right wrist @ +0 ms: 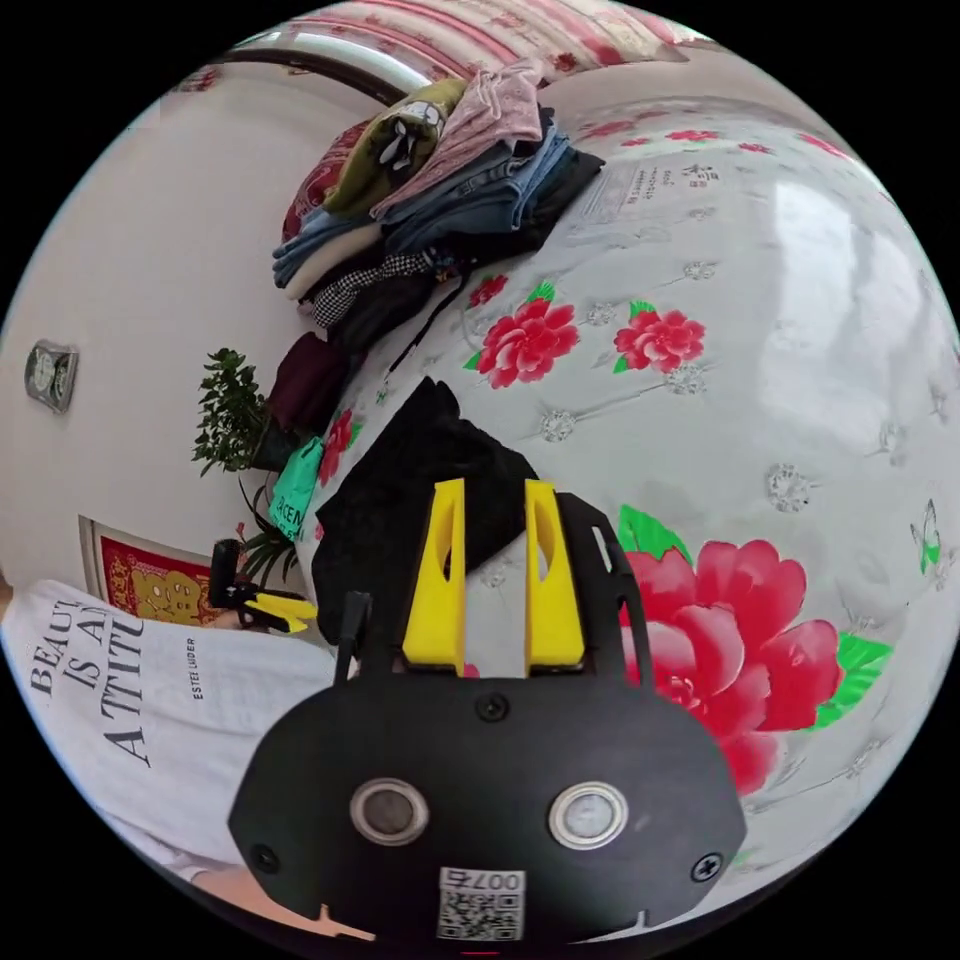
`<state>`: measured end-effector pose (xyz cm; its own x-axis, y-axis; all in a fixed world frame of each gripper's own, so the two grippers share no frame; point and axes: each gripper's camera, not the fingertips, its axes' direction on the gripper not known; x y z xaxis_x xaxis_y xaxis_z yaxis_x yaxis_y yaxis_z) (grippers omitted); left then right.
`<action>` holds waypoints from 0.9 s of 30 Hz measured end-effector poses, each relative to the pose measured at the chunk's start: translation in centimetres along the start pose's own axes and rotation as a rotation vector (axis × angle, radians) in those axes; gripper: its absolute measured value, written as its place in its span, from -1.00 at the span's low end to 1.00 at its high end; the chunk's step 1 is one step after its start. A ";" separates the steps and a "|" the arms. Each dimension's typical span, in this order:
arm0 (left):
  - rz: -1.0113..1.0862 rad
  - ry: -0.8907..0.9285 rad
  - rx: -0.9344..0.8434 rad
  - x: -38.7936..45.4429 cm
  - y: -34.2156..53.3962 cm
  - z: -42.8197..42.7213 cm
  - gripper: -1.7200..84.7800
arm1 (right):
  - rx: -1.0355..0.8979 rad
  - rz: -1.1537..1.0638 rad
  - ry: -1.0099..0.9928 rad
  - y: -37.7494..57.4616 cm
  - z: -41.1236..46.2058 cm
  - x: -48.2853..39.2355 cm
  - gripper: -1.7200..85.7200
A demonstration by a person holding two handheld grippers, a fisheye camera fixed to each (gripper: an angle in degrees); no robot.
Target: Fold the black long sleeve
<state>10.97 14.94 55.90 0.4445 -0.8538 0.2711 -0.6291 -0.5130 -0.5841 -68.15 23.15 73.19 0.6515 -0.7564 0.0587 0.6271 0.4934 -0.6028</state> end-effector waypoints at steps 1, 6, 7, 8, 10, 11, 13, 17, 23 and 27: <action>-0.027 0.002 0.031 -0.6 0.2 -0.8 -0.73 | 0.038 0.041 -0.037 1.9 -0.8 0.4 -0.78; -0.235 0.064 0.266 -7.4 -0.2 -6.0 -0.64 | 0.006 0.209 -0.284 10.0 1.5 1.1 -0.75; -0.243 0.074 0.267 -8.0 -0.6 -6.2 -0.63 | -0.043 0.237 -0.339 11.6 3.1 0.7 -0.74; -0.252 0.088 0.261 -9.0 -1.5 -6.3 -0.61 | -0.096 0.255 -0.368 13.0 4.8 0.2 -0.74; -0.258 0.083 0.225 -9.9 -3.1 -6.2 -0.59 | -0.163 0.277 -0.407 14.4 6.9 -0.5 -0.74; -0.257 0.080 0.196 -10.4 -4.0 -6.2 -0.59 | -0.195 0.301 -0.448 14.9 8.2 -0.7 -0.73; -0.246 0.092 0.172 -10.9 -4.8 -6.2 -0.62 | -0.233 0.326 -0.515 15.0 9.9 -0.9 -0.73; -0.236 0.140 0.179 -11.9 -4.5 -6.3 -0.65 | -0.230 0.393 -0.615 13.8 12.4 -0.3 -0.76; -0.244 0.259 0.208 -13.0 -3.2 -5.5 -0.95 | -0.240 0.429 -0.582 11.1 11.7 0.1 -0.83; -0.164 0.302 0.272 -10.7 -0.2 -8.2 -0.97 | -0.178 0.383 -0.568 10.1 7.1 -0.7 -0.86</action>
<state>1.14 23.47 59.41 0.2928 -0.7713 0.5651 -0.3568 -0.6365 -0.6838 -59.26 31.75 72.72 0.9648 -0.1787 0.1930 0.2612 0.5656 -0.7822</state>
